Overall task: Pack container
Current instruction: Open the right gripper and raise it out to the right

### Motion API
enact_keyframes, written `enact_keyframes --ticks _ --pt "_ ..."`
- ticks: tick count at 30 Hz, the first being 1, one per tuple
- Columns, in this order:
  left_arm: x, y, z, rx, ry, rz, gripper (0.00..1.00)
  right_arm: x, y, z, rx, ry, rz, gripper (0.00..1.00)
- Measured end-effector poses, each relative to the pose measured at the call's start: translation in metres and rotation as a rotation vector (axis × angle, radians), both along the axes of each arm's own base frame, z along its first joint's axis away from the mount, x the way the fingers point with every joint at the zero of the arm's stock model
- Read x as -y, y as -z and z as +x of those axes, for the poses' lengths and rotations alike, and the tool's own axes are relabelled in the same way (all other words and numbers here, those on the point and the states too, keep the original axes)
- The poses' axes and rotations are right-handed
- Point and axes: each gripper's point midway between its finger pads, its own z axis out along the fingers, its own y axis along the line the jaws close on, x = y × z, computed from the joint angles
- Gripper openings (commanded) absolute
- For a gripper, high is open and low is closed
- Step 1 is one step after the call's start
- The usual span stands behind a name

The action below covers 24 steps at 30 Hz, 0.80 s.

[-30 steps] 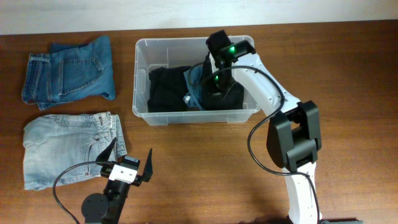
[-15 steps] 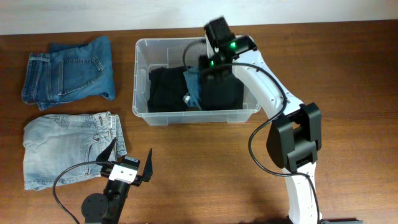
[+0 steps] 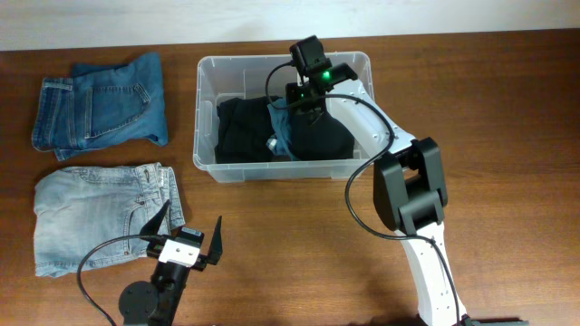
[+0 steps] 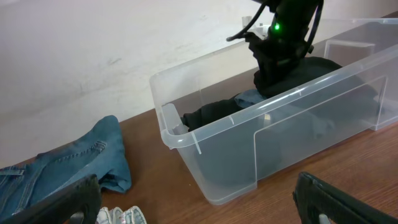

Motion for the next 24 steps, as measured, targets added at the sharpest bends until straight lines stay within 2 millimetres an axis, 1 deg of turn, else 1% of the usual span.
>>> enact_keyframes --ticks 7,8,10,11,12,13,14,15,16,17,18,19,20,21,22,23,24 --pt "0.0 0.0 0.0 0.0 0.0 0.0 0.99 0.001 -0.001 -0.001 -0.003 0.0 -0.002 0.09" --pt "0.0 0.0 0.0 0.0 0.0 0.0 0.99 0.001 -0.007 -0.003 -0.003 0.001 -0.001 0.1" --pt "0.0 0.0 0.0 0.0 0.0 0.0 0.99 0.003 -0.028 -0.008 0.007 0.0 0.002 0.14" --pt "0.0 0.0 0.0 0.0 0.0 0.0 0.99 0.005 -0.046 -0.011 0.022 0.002 0.006 0.18" --pt "0.0 0.0 0.0 0.0 0.0 0.0 0.99 0.008 -0.073 -0.016 0.046 0.005 0.016 0.33" --pt "0.0 0.0 0.0 0.0 0.0 0.0 0.99 0.009 -0.093 -0.019 0.071 0.005 0.024 0.54" --pt "0.0 0.0 0.0 0.0 0.0 0.0 0.99 0.012 -0.122 -0.025 0.105 0.004 0.036 0.63" --pt "0.0 0.0 0.0 0.0 0.0 0.0 0.99 0.018 -0.153 -0.033 0.139 0.012 0.05 0.77" --pt "0.0 0.0 0.0 0.0 0.0 0.0 0.99 0.023 -0.179 -0.041 0.173 0.013 0.06 0.85" --pt "0.0 0.0 0.0 0.0 0.0 0.0 0.99 0.029 -0.201 -0.048 0.204 0.017 0.071 0.9" --pt "0.0 0.0 0.0 0.0 0.0 0.0 0.99 0.04 -0.228 -0.059 0.235 0.033 0.079 0.95" --pt "0.0 0.0 0.0 0.0 0.0 0.0 1.0 0.056 -0.253 -0.069 0.267 0.056 0.079 0.98" --pt "0.0 0.0 0.0 0.0 0.0 0.0 0.99 0.073 -0.269 -0.075 0.286 0.089 0.073 1.0" --pt "0.0 0.0 0.0 0.0 0.0 0.0 0.99 0.093 -0.276 -0.08 0.284 0.126 0.06 0.99" --pt "0.0 0.0 0.0 0.0 0.0 0.0 0.99 0.11 -0.276 -0.083 0.27 0.157 0.044 0.99" --pt "0.0 0.0 0.0 0.0 0.0 0.0 0.99 0.131 -0.273 -0.087 0.242 0.2 0.021 0.99" --pt "0.0 0.0 0.0 0.0 0.0 0.0 0.99 0.157 -0.265 -0.09 0.201 0.256 -0.008 0.99"
